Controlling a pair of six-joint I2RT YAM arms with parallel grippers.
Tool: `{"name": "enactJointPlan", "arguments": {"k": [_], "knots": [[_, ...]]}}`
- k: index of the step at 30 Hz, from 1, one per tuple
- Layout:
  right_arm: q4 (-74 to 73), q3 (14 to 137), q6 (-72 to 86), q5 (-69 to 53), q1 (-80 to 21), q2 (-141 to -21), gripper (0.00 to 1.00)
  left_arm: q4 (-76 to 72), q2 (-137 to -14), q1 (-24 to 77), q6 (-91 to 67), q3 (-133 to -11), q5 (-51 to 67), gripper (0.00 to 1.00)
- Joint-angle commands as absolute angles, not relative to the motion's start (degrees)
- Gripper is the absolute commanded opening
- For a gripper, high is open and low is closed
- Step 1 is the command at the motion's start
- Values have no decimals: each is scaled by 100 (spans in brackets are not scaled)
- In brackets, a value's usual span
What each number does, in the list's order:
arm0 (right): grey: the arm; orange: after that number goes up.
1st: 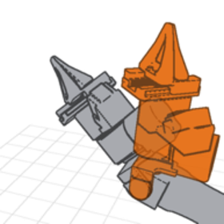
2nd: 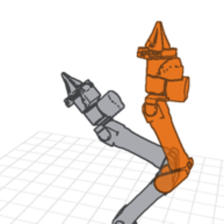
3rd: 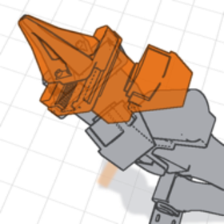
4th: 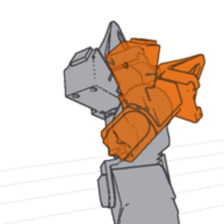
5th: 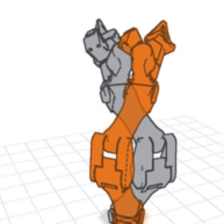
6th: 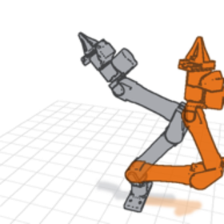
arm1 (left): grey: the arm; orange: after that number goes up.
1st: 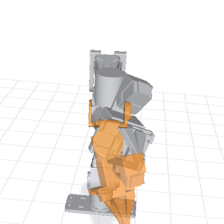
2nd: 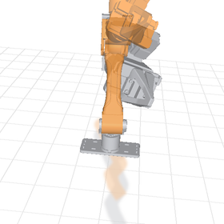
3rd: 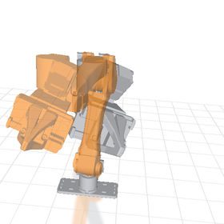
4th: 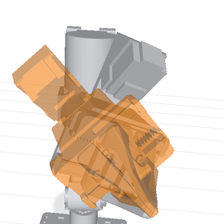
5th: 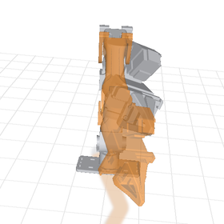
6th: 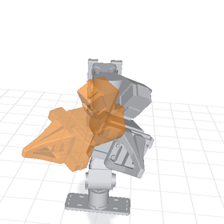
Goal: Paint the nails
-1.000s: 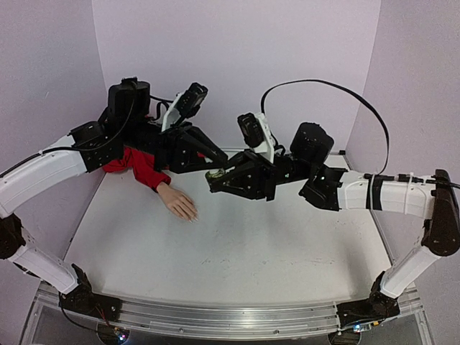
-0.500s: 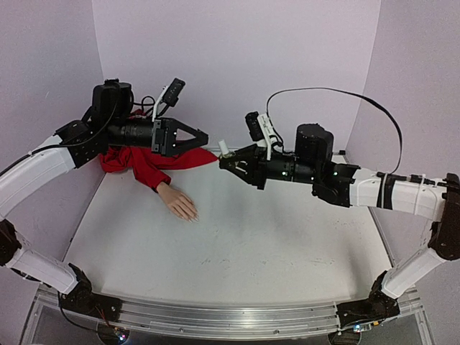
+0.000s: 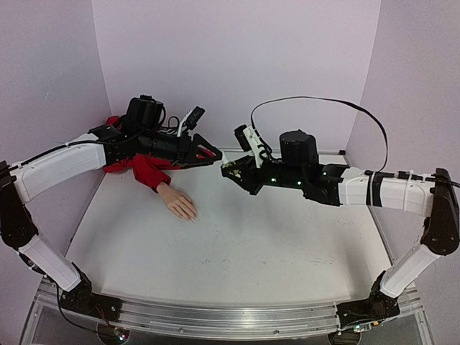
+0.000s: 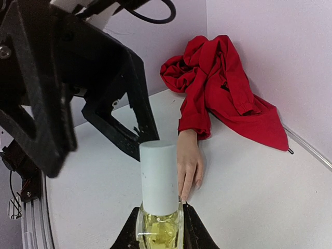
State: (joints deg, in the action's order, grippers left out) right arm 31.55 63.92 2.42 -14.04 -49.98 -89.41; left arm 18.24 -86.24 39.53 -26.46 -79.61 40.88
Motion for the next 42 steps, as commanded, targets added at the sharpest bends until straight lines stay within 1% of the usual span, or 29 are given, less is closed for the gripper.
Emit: {"name": "enactJointPlan", "arguments": {"k": [1,3,4,6,10,15,17,19,20,22,24,25,26,27,29,32,33,34,35,36,37,38,39,42], "knots": [[3438,6820,85,-1347,-5137,-9018,0,1648,-8737,4038,-2855,-8429,4084,58],[3441,6865,70,-1350,-5179,-9071,0,1639,-8796,4069,-2865,-8466,4007,54],[3445,6883,50,-1345,-5203,-9084,0,1635,-8805,4081,-2861,-8472,3930,50],[3442,6923,46,-1329,-5231,-9112,0,1628,-8820,4100,-2857,-8473,3855,40],[3465,6968,46,-1242,-5266,-9152,0,1635,-8870,4153,-2812,-8481,3838,24],[3667,6959,217,-1410,-5273,-9163,0,1635,-8858,4240,-2497,-8455,4132,1],[3776,6925,244,-1731,-5262,-9119,0,1627,-8815,4265,-2231,-8466,4514,0],[3880,6869,275,-2303,-5219,-9039,0,1611,-8691,4341,-1755,-8474,5085,0],[3959,6844,299,-2965,-5155,-9009,0,1594,-8596,4399,-1460,-8426,5425,0],[4112,6870,347,-5049,-5000,-9015,0,1566,-8361,4527,-907,-8324,6220,0],[4375,7049,567,-7155,-5007,-9127,0,1503,-8150,4605,-606,-8241,6729,0],[4554,7116,770,-7831,-5039,-9180,0,1471,-8085,4627,-543,-8236,6928,0],[4584,7152,826,-8046,-5083,-9183,0,1452,-8044,4631,-522,-8254,7059,0],[4576,7101,815,-7991,-5103,-9137,0,1450,-8019,4632,-519,-8279,7183,0],[4563,6946,712,-7493,-5102,-8970,0,1441,-8007,4640,-546,-8328,7252,0],[4547,6714,594,-6636,-5081,-8759,0,1433,-7980,4638,-701,-8350,6928,0],[4538,6642,575,-6295,-5080,-8706,0,1451,-7954,4630,-748,-8350,6762,4],[4524,6571,545,-5944,-5072,-8655,0,1504,-7921,4620,-777,-8338,6581,19],[4470,6499,481,-5388,-5071,-8582,0,1635,-7872,4616,-747,-8337,6319,36],[4377,6418,384,-4946,-5071,-8538,0,1901,-7841,4607,-677,-8351,5992,49],[4252,6356,281,-4537,-5071,-8501,0,2218,-7832,4606,-559,-8405,5530,58],[4087,6313,179,-4090,-5071,-8485,0,2560,-7836,4607,-451,-8488,5113,65],[3887,6291,104,-3682,-5071,-8494,0,2851,-7851,4594,-373,-8536,4721,69],[3550,6347,45,-3169,-5071,-8583,0,3211,-7863,4545,-373,-8526,4488,75]]}}
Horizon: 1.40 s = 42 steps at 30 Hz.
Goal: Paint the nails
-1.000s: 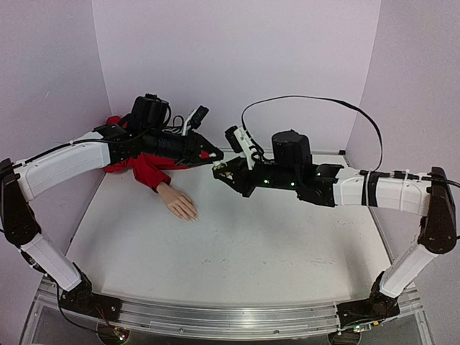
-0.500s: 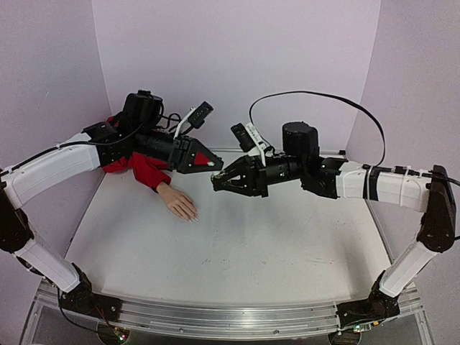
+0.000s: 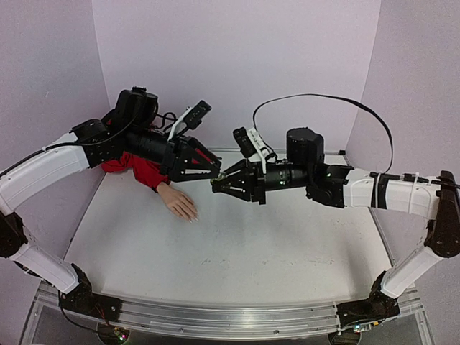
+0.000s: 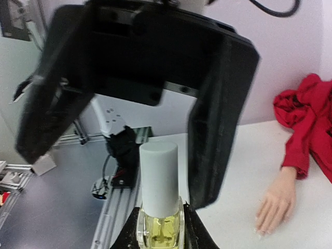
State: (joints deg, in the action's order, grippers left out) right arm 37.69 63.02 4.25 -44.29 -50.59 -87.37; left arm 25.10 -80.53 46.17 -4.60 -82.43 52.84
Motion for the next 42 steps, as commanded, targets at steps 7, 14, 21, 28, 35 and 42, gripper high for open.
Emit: {"name": "enactJointPlan", "arguments": {"k": [7,14,21,28,35,42], "knots": [[3468,6492,49,-3245,-5097,-8804,0,3307,-7920,4544,-615,-8557,4384,69],[3305,6706,-221,-3209,-5196,-9013,0,3566,-8201,4546,-625,-8844,4245,55],[3262,6759,-239,-2901,-5237,-9046,0,3840,-8369,4544,-494,-9000,4348,33],[3211,6781,-242,-2619,-5237,-9116,0,4138,-8414,4544,-299,-9064,4109,7],[3202,6595,-206,-1785,-5238,-9054,5,4540,-8544,4544,-222,-8980,3212,0],[3198,6292,-48,-775,-5221,-9102,76,4588,-8549,4368,-862,-8436,1653,0]]}}
